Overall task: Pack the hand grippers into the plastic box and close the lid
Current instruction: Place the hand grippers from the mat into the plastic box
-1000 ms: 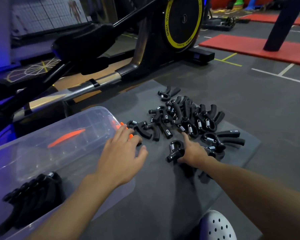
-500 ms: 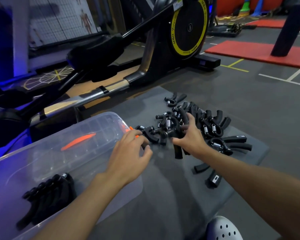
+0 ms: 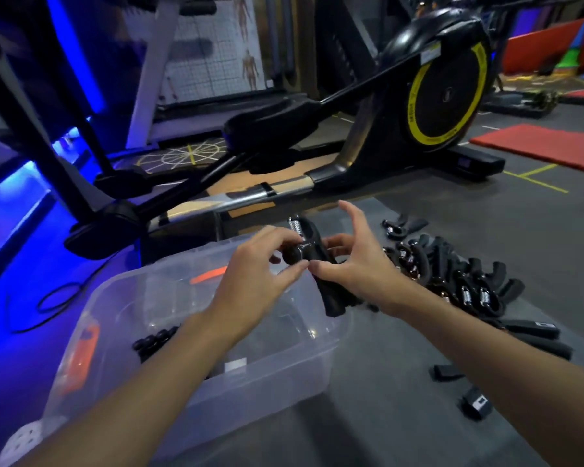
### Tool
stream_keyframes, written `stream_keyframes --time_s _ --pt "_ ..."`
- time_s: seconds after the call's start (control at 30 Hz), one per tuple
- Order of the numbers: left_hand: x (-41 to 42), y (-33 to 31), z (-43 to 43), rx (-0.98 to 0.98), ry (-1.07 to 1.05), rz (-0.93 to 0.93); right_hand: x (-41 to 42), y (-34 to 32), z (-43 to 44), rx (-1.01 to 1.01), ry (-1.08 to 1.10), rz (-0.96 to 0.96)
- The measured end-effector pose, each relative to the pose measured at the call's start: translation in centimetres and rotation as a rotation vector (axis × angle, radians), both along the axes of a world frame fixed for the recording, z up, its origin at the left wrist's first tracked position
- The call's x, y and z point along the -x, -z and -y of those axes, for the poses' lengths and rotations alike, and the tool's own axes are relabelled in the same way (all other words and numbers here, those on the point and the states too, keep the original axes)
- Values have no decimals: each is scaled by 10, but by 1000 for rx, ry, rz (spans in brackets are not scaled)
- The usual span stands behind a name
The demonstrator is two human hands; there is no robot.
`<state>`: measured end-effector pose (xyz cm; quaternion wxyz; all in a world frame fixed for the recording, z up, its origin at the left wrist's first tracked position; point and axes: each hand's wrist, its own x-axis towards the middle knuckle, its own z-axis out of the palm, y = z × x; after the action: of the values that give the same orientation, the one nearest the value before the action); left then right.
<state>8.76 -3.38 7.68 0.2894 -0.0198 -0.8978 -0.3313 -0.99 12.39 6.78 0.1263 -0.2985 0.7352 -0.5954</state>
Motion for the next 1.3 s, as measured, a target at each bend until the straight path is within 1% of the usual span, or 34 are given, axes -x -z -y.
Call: stream_keyframes --time_s 0.1,0.17,0.23,0.3,0.33,0.4,0.43,0.5,0.63,0.77,0.97,1.3 --pt "-13 2 24 -71 -38 -46 -9 1 22 27 -58 51" --pt "-19 8 44 -136 -83 -38 -11 9 33 -43 -66 31" --pt "-27 18 68 -167 -125 19 -6 25 40 -258 -24 -133" --pt "-34 33 91 -142 -170 103 -4 41 44 -531 -11 -368" --pt "-38 41 102 -135 -193 153 -3 48 46 -636 -21 -495" --pt "-43 60 122 -145 -237 248 -4 57 50 -746 -69 -695" --pt "-44 70 130 -134 -259 285 -4 59 52 -770 -94 -757" --pt "-43 89 143 -72 -294 358 -3 62 54 -813 -129 -821" --pt "-36 111 153 53 -312 478 -2 64 53 -848 -132 -839" --pt "-31 120 153 83 -306 543 -4 62 53 -864 -155 -815" --pt "-32 134 169 183 -327 645 -5 61 53 -845 -161 -805" --pt "-29 149 183 119 -365 657 -6 58 52 -865 -174 -782"
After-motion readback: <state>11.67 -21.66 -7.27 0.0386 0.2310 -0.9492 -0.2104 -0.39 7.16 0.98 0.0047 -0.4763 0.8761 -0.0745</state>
